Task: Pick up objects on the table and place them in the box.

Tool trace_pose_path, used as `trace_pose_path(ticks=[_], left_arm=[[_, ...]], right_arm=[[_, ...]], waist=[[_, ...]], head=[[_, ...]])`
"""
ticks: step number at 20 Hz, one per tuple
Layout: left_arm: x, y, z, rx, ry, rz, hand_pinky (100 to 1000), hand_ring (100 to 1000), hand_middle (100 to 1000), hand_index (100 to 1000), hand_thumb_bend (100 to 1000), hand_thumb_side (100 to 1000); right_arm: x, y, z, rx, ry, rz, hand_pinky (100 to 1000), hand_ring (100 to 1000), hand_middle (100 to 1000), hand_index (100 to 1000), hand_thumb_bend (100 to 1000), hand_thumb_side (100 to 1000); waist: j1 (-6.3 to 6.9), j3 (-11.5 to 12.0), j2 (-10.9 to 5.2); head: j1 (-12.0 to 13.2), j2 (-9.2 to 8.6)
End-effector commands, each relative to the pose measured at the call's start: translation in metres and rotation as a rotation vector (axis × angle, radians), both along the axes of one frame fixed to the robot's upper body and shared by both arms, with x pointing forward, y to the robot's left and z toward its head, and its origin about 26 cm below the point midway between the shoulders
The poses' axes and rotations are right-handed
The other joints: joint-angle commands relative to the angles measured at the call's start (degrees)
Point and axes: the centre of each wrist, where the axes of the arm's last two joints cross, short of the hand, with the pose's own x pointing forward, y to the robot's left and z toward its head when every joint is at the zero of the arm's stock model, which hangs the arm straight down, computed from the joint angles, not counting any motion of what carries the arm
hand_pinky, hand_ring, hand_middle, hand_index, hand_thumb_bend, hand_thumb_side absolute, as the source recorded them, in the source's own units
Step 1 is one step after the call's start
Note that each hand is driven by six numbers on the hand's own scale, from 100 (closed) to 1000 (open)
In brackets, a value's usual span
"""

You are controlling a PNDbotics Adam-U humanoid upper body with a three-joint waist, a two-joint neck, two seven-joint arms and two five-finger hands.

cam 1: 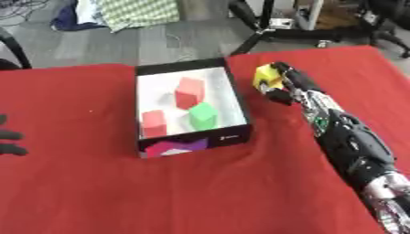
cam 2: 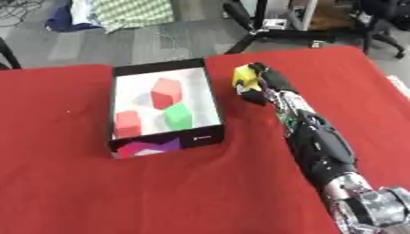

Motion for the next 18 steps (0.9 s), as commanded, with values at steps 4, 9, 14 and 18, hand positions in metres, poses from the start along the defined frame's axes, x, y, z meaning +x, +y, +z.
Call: trace_pose_path(ticks=[4,9,14,18], left_arm=[[0.0007,-0.0005,0.0085,0.005,-0.030,-0.008,802,537,600,882,179,905],[0.0008,-0.0008,0.0086,0.003,-0.030,-0.009,803,537,600,882,176,906],[0.0008,-0.0007,0.0083,0.002,-0.030,-0.008,803,538,601,882,175,907],[0.0007,-0.0006,0.0084,0.002,-0.030,-0.007,803,537,601,882,175,907]], right_arm=[[0.0014,-0.0049,0.0052,0.002,-0.008,-0.018,1000,1000,995,1000,100,838],[0.0008,-0.0047,0.0032,-0.005,0.011,-0.017,1000,949,912,982,100,520],[0.0007,-0.0037,0.0041,0.012,-0.026,-0.041,917,791,712,941,100,195],[0.0007,-0.0027,0.0052,0.025,-0.096,-0.061,861,675,542,893,100,186]], waist=[[0.83,0.0,0.46],[0.85,0.1,0.43],[0.85,0.0,0.38],[0.86,0.0,0.34]], head=[[-0.2,-0.50],[-0.2,-0.50],[-0.1,-0.55],[-0.1,-0.48]])
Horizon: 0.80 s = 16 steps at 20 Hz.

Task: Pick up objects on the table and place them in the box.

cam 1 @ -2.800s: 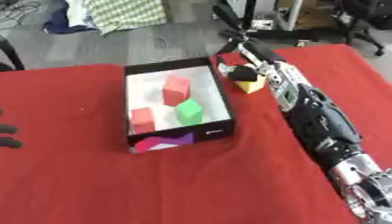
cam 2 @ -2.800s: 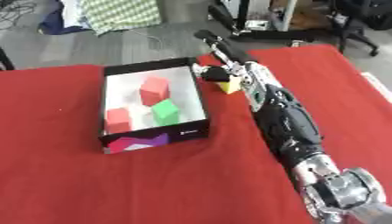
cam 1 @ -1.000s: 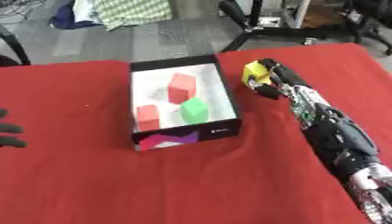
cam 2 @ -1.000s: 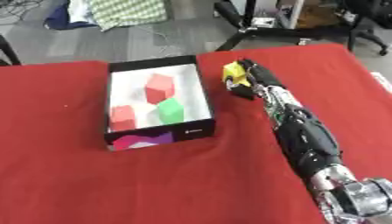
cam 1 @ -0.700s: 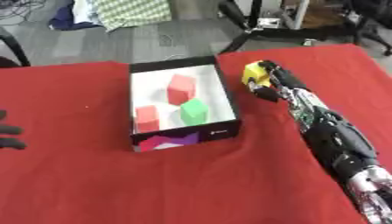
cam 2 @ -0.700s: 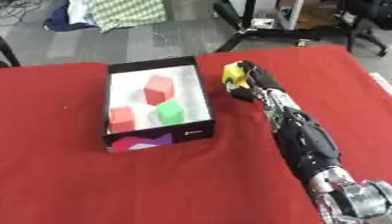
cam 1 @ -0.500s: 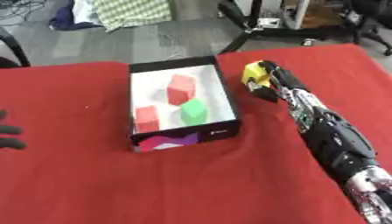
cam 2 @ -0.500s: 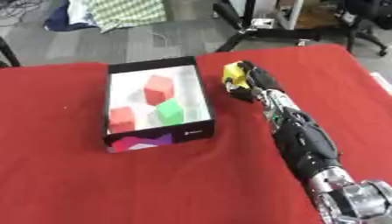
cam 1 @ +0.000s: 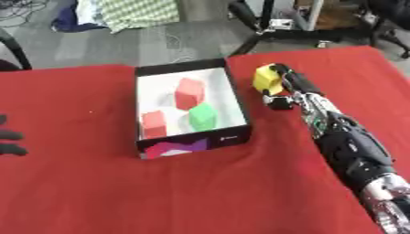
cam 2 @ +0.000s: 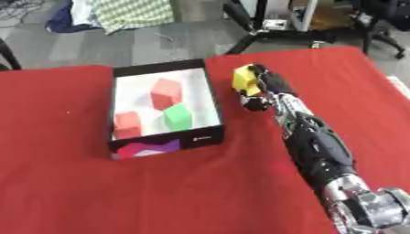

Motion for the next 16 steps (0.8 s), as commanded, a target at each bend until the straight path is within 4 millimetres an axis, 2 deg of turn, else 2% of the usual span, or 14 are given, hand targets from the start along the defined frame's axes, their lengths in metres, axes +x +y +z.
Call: trace_pose_path(ticks=[1,4,8,16], left_arm=[[0.000,0.001,0.008,0.009,-0.028,-0.004,803,537,601,882,175,907],[0.000,0.001,0.008,0.009,-0.028,-0.003,803,537,601,882,175,907],[0.000,0.002,0.007,0.009,-0.026,0.000,804,537,601,882,173,908],[-0.001,0.004,0.006,0.012,-0.020,0.007,804,537,601,882,173,907]], right_arm=[[0.001,-0.007,0.009,0.002,-0.068,-0.027,859,671,536,891,100,186],[0.001,-0.006,0.010,0.014,-0.119,-0.030,819,607,445,818,100,202],[0.002,-0.005,0.015,0.040,-0.191,-0.025,803,576,356,750,100,224],[0.007,0.002,0.045,0.080,-0.307,0.080,808,569,320,741,100,251]], waist=[[0.81,0.0,0.33],[0.78,-0.1,0.28],[0.75,-0.2,0.13],[0.57,-0.6,-0.37]], head=[[-0.1,-0.45],[0.0,-0.32],[0.2,-0.15],[0.6,0.34]])
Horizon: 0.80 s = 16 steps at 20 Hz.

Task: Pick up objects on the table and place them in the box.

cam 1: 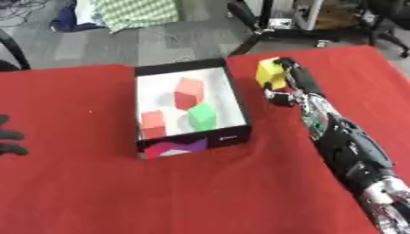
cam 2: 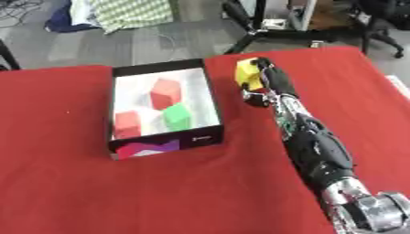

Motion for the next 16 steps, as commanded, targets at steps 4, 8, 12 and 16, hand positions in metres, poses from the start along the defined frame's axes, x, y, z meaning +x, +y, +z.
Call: trace_pose_path(ticks=[4,8,12,16], left_arm=[[-0.001,0.005,0.007,0.015,-0.023,0.009,804,537,600,882,172,907],[-0.001,0.006,0.006,0.017,-0.021,0.012,804,537,600,882,171,907],[-0.001,0.005,0.006,0.019,-0.020,0.006,804,537,601,882,172,907],[-0.001,0.005,0.006,0.018,-0.020,0.005,804,537,601,882,172,907]], right_arm=[[0.007,0.005,0.051,0.015,-0.124,0.121,813,570,319,744,100,263],[0.009,0.024,0.073,0.025,-0.143,0.261,820,576,322,748,100,268],[0.011,0.060,0.087,-0.003,-0.102,0.453,831,587,329,762,100,251],[0.011,0.067,0.092,-0.004,-0.078,0.500,831,587,329,762,100,251]], waist=[[0.40,-0.2,-0.66],[0.24,-0.3,-0.88],[0.21,0.1,-0.97],[0.22,0.1,-0.99]], head=[[0.1,0.44],[-0.1,0.46],[-1.1,0.21],[-1.2,0.17]])
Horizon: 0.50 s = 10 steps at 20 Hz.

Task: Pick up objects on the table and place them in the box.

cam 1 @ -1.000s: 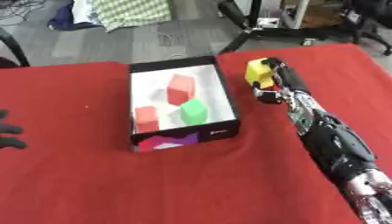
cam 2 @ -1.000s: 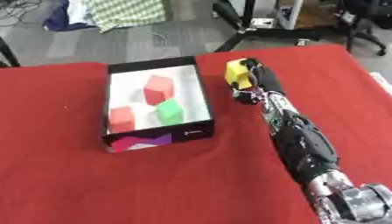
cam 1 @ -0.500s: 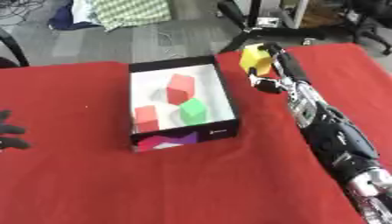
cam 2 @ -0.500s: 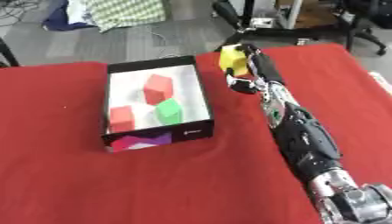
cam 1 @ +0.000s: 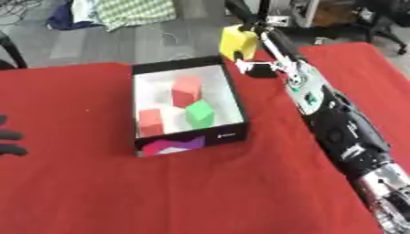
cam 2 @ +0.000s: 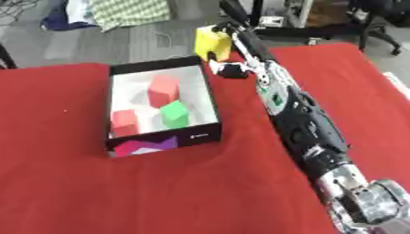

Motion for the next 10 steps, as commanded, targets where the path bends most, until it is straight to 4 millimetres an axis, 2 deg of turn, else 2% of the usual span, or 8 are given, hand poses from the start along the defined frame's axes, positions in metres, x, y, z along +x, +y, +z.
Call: trace_pose_path(ticks=[1,2,3,6,7,8,9,10], left_arm=[[0.001,0.002,0.009,0.016,-0.028,-0.005,804,537,600,882,174,905],[0.002,0.000,0.010,0.014,-0.033,-0.017,804,537,599,882,174,905],[0.002,-0.002,0.011,0.012,-0.034,-0.024,804,536,599,882,174,905],[0.003,-0.002,0.011,0.007,-0.036,-0.023,804,536,599,882,174,905],[0.003,-0.002,0.011,0.006,-0.037,-0.021,804,536,599,882,173,905],[0.003,-0.002,0.011,0.005,-0.037,-0.021,804,536,599,882,173,905],[0.003,-0.002,0.011,0.004,-0.037,-0.021,804,536,598,882,173,906],[0.003,-0.003,0.011,0.004,-0.038,-0.021,804,536,598,882,175,905]], right_arm=[[0.002,0.009,0.025,-0.015,-0.043,0.053,852,623,361,802,100,223],[0.002,0.021,0.025,-0.035,-0.042,0.089,857,632,370,810,100,221],[0.002,0.034,0.020,-0.062,-0.027,0.130,873,664,422,834,100,226],[0.001,0.071,-0.005,-0.138,0.040,0.248,886,693,466,861,100,218],[0.000,0.077,-0.011,-0.155,0.058,0.272,894,716,528,882,100,201],[0.000,0.079,-0.014,-0.172,0.071,0.289,894,719,535,885,100,198],[0.000,0.081,-0.017,-0.190,0.083,0.300,902,747,625,910,100,181],[0.000,0.082,-0.019,-0.209,0.091,0.308,907,767,678,923,100,170]], waist=[[0.30,0.4,-0.84],[0.33,1.3,-0.70],[0.38,1.8,-0.62],[0.54,1.7,-0.61],[0.56,1.7,-0.59],[0.57,1.7,-0.58],[0.57,1.8,-0.55],[0.58,1.8,-0.53]], head=[[-1.1,-0.48],[-2.0,-0.69],[-2.4,-0.84],[-2.3,-0.97],[-2.3,-1.06],[-2.3,-1.12],[-2.4,-1.17],[-2.4,-1.21]])
